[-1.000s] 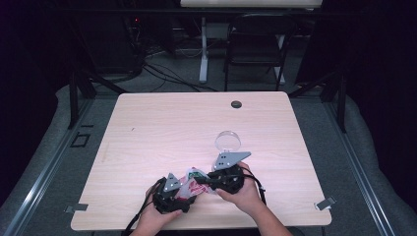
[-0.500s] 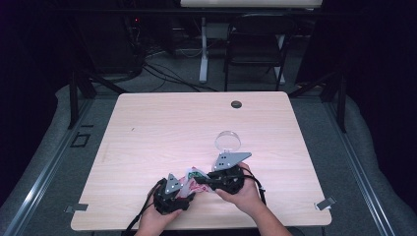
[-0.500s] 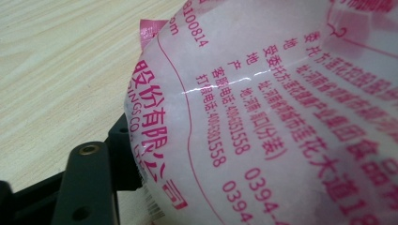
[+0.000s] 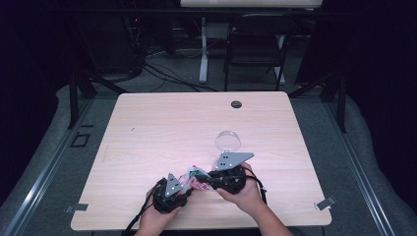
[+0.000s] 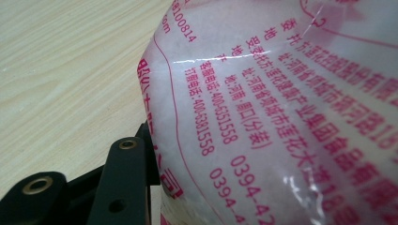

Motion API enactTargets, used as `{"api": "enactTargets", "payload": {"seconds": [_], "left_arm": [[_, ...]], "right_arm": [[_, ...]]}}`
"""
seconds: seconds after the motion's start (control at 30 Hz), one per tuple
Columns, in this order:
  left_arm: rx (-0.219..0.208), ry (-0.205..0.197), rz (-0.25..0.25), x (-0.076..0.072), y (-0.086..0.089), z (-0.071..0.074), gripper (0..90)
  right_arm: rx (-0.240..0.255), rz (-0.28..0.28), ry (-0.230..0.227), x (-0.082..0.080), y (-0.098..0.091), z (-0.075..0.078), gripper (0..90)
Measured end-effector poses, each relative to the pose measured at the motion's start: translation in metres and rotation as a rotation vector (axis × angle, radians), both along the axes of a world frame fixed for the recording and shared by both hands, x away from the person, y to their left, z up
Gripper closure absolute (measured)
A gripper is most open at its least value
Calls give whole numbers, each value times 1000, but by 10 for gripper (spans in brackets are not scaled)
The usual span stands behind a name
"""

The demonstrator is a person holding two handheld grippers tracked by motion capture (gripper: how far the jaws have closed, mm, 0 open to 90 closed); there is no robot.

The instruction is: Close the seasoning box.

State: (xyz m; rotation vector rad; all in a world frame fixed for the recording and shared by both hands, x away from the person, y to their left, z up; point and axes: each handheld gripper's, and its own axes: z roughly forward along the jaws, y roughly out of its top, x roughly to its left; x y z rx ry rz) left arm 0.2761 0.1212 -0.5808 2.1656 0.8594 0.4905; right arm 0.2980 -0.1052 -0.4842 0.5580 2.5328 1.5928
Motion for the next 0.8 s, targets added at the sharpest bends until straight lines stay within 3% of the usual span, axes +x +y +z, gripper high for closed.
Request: {"api": "enactTargets", "payload": {"seconds": [0.37, 0.8], "left_arm": [[37, -50, 17, 0, 3, 10, 565], [50, -94, -8, 1, -1, 23, 572]], "right_arm": [[24, -9, -19, -3, 0, 4, 897], [68, -38, 13, -2, -7, 12, 899]]}}
